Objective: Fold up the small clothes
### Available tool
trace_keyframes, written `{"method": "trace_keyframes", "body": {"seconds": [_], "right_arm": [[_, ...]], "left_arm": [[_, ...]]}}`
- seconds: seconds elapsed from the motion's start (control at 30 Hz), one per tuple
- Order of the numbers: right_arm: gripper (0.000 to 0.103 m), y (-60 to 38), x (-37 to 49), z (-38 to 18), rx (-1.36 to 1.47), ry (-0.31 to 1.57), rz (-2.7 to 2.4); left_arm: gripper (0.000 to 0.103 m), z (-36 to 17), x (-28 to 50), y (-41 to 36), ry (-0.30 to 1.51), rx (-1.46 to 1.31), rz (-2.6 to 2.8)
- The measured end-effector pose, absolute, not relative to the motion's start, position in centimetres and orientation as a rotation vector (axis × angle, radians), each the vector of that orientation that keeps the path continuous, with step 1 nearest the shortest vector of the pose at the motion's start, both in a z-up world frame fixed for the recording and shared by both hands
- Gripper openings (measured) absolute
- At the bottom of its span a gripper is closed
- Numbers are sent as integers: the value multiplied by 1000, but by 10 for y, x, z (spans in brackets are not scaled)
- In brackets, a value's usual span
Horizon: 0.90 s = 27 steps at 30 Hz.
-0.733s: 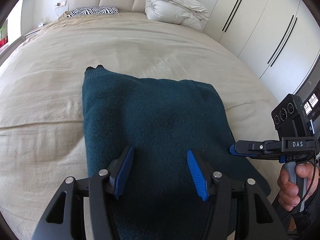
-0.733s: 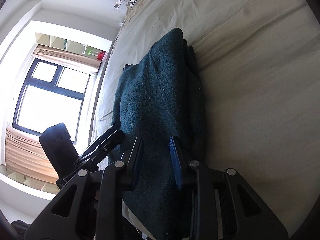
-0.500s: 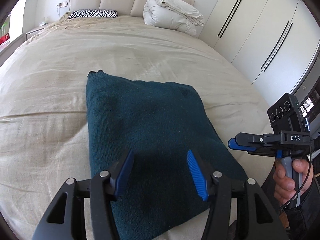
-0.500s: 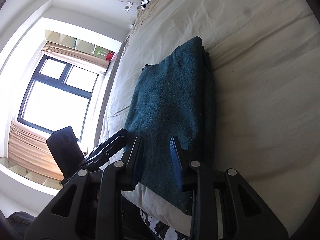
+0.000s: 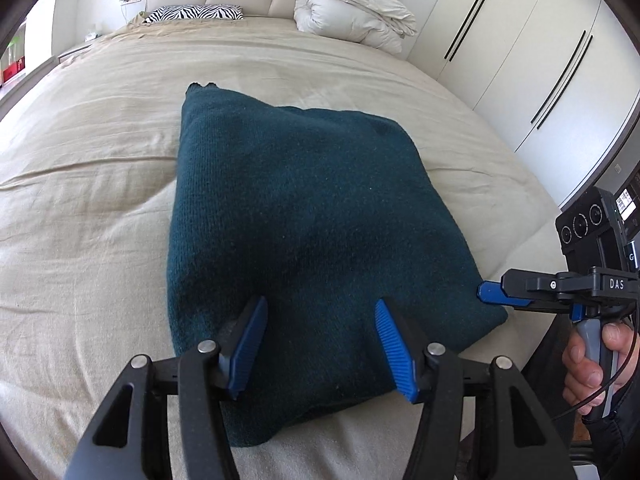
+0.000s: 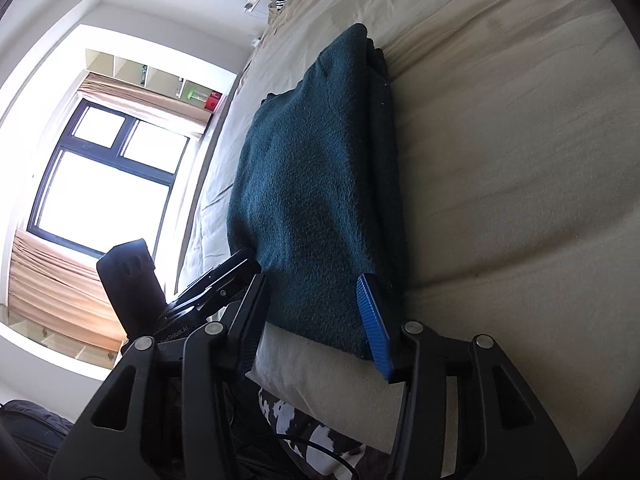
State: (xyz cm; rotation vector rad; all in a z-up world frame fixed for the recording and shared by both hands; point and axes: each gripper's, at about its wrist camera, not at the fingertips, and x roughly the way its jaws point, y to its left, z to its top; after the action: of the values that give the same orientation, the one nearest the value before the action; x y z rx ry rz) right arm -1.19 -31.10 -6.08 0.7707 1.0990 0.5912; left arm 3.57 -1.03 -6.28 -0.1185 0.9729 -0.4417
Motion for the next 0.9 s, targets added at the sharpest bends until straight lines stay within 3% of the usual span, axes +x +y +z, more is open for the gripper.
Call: {"method": "trace_keyframes", "body": {"seconds": [0.17,0.33,0.37,0.4,0.47,0.53,0.67,0.9], "right_arm": [[48,-320,-20,-41,714,1059,474],[49,-326,-34,13,481,899,276],[53,-322,-37,27,431,846,239],[57,-318,-41,43,379,782,201],[83,-313,-52,76,278,625,109],[101,-301,-71,106,193,431,23],[103,-275,-99,147,43,112,-96],[103,-253,-98,186,4,74,-34]], "left_arm": [[70,-49,19,-5,938,-115,-396],[95,-4,-7,-1,706,66,-180],[103,10,-14,0,628,107,-125],[103,24,-22,0,539,144,-68],[103,50,-37,1,388,195,33],[103,75,-53,2,246,208,96],[103,111,-68,8,146,195,98],[103,146,-69,12,177,193,1]]}}
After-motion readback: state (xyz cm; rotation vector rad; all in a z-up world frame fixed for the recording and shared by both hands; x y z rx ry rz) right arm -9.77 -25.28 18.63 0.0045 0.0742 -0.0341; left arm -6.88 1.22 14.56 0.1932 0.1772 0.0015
